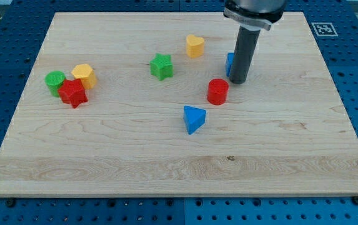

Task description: Push the group of blocks right a bit

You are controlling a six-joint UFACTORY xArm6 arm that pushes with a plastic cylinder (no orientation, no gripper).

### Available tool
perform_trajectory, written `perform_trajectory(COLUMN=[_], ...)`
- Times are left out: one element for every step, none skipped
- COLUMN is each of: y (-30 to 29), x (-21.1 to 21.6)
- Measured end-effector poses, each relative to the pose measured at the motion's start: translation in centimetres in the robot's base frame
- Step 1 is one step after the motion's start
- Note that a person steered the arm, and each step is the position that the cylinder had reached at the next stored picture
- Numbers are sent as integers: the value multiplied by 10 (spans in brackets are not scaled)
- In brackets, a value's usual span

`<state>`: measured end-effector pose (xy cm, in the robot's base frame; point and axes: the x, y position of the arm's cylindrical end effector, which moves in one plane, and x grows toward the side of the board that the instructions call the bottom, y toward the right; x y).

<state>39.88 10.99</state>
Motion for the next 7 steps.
perform_trajectory(y=[1,-17,-45,-64,-86,-118,-158], x=[0,0,0,4,31,69,107])
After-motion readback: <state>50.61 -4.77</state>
